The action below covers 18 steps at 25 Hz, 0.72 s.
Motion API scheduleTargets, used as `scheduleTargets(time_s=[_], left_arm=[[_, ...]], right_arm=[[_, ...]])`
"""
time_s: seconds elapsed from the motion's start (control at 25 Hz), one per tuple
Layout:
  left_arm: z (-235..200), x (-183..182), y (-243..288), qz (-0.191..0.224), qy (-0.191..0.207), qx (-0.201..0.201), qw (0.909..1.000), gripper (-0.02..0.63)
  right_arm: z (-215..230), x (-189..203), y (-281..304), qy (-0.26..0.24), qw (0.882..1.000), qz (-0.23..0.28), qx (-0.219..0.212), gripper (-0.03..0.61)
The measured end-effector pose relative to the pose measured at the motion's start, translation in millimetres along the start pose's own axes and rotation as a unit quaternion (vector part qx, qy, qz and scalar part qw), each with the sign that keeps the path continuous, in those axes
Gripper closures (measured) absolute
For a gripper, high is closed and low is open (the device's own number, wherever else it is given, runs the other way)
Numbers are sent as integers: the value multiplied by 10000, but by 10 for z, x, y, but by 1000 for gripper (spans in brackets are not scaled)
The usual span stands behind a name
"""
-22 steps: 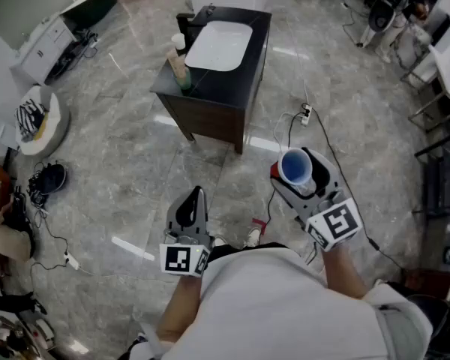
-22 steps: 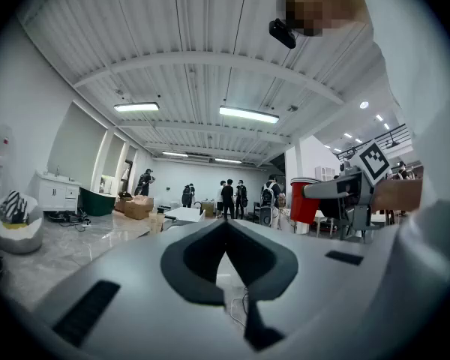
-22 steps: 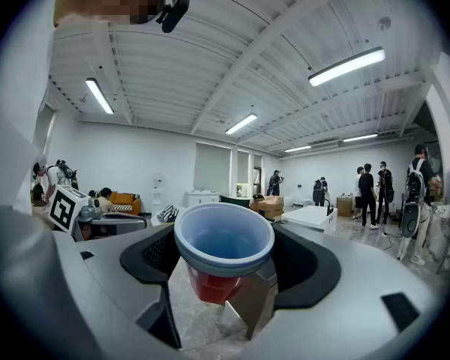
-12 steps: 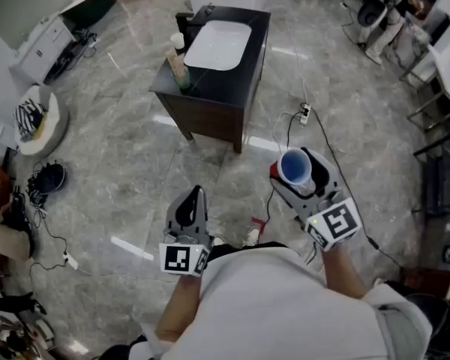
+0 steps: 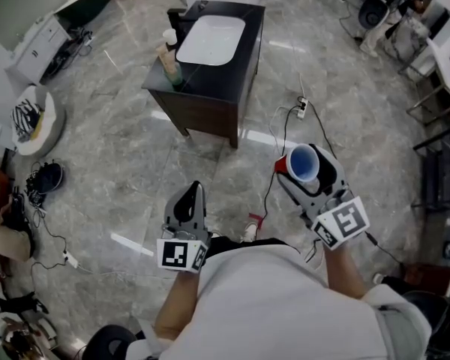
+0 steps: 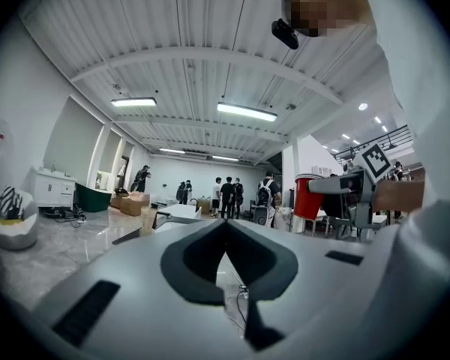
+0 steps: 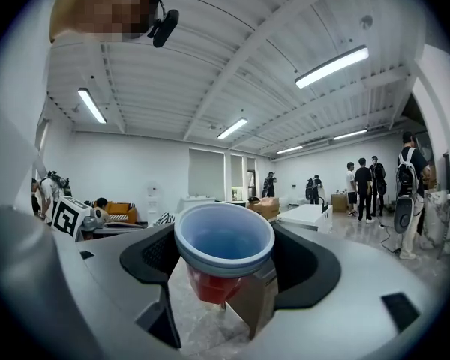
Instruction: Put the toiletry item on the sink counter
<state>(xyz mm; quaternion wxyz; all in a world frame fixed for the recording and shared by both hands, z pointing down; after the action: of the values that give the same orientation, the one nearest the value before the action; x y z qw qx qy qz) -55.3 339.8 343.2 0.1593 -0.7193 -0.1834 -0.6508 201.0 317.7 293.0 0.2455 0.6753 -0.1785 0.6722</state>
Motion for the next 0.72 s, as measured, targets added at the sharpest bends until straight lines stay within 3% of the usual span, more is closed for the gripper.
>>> scheduleTargets(time_s=[0.4, 0.72], left_arm=[[119, 74, 89, -146, 72, -61, 9998, 612], [-96, 21, 257, 9, 225, -127, 9997, 612]], right_arm=[[208, 163, -110, 186, 9998, -104, 28, 195], [268, 189, -48, 191, 9997, -105, 72, 195]])
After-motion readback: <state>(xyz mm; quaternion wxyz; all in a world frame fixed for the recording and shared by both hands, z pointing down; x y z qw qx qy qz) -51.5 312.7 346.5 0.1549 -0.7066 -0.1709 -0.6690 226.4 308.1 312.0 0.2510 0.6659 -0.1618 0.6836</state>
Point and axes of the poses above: the fingertips, and each gripper's own axes: y forward along the fingers, z to its right, x out of its underside, the point moved 5 cm from there along -y, backward along the fingers
